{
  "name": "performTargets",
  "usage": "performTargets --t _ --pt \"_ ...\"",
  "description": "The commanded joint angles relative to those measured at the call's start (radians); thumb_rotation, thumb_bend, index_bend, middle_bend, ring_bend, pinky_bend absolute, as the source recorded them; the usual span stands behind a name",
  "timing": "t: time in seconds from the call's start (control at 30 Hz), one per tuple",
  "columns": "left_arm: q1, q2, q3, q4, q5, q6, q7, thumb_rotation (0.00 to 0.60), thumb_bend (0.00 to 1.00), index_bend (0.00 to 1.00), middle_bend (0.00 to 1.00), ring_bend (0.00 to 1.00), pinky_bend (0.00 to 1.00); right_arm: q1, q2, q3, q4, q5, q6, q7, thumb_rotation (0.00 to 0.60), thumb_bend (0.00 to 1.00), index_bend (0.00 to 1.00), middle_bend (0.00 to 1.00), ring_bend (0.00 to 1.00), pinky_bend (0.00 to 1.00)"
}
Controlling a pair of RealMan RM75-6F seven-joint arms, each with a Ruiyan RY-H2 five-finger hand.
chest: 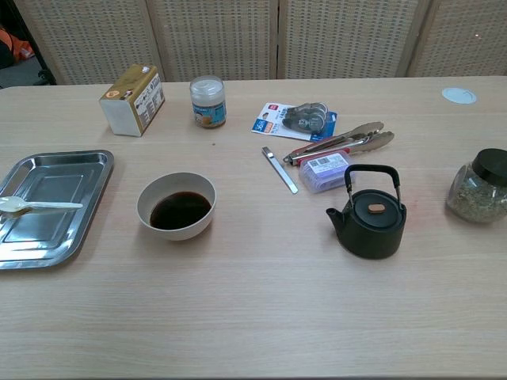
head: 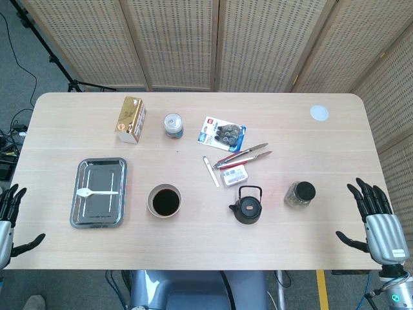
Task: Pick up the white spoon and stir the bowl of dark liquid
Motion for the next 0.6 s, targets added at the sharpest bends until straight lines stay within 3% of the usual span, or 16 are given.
performTargets --t 0.03,0.27,0.37,0.53,0.6 --pt "0.0 -0.001 0.0 0.001 0.0 0.0 0.0 0.6 0.0 0.0 0.0 0.0 0.0 0.0 0.0 0.0 0.0 -0.001 0.001 0.007 0.6 0.0 0.0 0.0 0.0 0.0" --pt "-0.002 -0.001 0.001 0.001 0.001 -0.005 -0.003 0.6 0.0 0.0 0.0 0.0 0.0 -0.001 0.002 -0.001 0.0 -0.003 0.002 0.019 0.6 0.0 0.0 0.0 0.0 0.0" --pt "-0.026 0.001 -0.004 -0.001 -0.016 -0.054 -0.015 0.6 0.0 0.03 0.0 0.0 0.0 -0.001 0.004 -0.002 -0.008 0.001 -0.003 0.013 0.6 0.0 0.0 0.0 0.0 0.0" --pt "-0.066 -0.003 -0.016 0.0 -0.046 -0.13 -0.015 0.6 0.0 0.26 0.0 0.0 0.0 -0.001 0.006 -0.003 -0.013 0.002 -0.005 0.012 0.6 0.0 0.0 0.0 0.0 0.0" --pt "-0.084 -0.006 -0.022 0.001 -0.065 -0.165 -0.001 0.6 0.01 0.31 0.0 0.0 0.0 -0.001 0.006 -0.003 -0.013 0.003 -0.007 0.013 0.6 0.0 0.0 0.0 0.0 0.0"
